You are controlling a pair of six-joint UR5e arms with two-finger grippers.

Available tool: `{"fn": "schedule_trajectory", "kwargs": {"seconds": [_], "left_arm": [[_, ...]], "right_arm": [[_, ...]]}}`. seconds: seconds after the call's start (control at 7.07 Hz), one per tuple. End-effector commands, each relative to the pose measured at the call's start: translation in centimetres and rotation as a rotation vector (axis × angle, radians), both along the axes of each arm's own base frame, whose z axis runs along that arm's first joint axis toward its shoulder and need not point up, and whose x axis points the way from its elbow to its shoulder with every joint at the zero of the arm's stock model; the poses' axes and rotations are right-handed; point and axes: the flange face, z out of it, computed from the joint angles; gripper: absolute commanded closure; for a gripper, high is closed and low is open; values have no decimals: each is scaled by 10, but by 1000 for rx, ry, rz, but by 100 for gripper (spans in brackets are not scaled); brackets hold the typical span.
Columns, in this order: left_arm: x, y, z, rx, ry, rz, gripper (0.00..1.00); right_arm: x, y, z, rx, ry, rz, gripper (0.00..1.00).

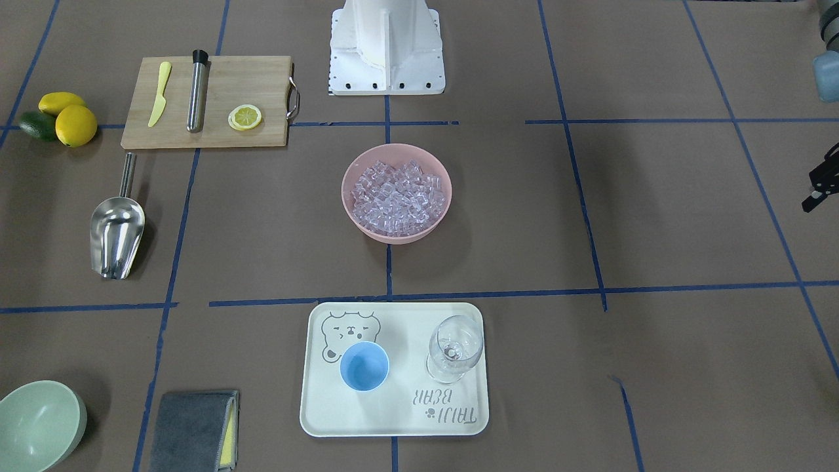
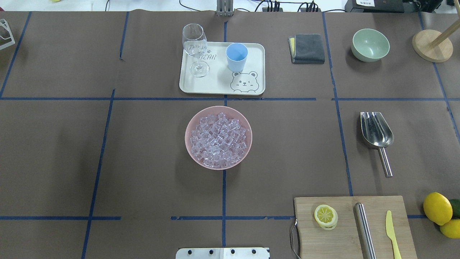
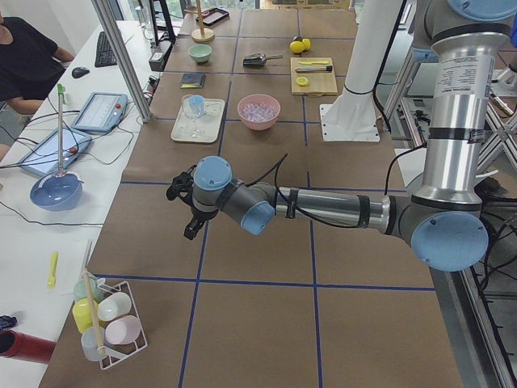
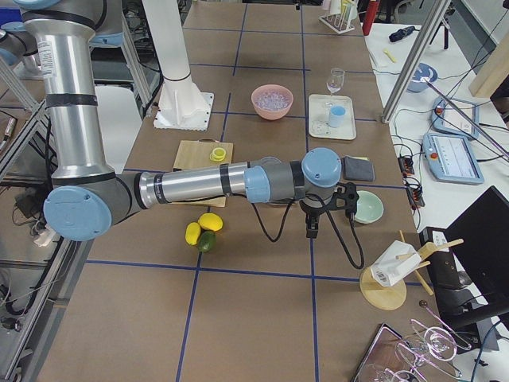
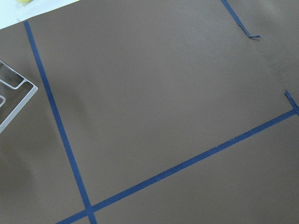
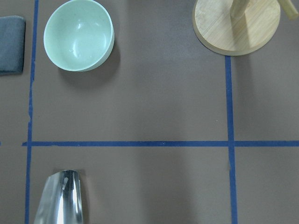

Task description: Put ice in cup with scoop

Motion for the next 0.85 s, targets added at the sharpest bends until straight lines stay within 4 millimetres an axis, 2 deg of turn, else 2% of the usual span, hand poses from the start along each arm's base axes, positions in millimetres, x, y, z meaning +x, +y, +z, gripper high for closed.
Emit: {"fn": "schedule_trajectory", "kwargs": {"seconds": [0.0, 0.14, 0.28, 0.42, 0.57, 0.71], "left_arm": [[49, -12, -47, 143, 83, 118, 0], [56, -20, -70, 250, 98, 136, 0], [88, -20, -89, 313, 115, 195, 0], [113, -14, -95, 324, 130, 238, 0], [122, -9, -104, 360, 148, 254, 0], [124, -5, -109, 408, 164, 255, 0]], "right_arm": [[-10, 9, -1, -11, 5, -2, 0], [-20, 8, -3, -14, 12, -19, 0], [-25, 23, 4, -15, 3, -29, 0], [-52, 31, -27, -14, 6, -25, 0], [-80, 43, -54, -45, 39, 29, 0], [-122, 60, -68, -98, 69, 80, 0]]}}
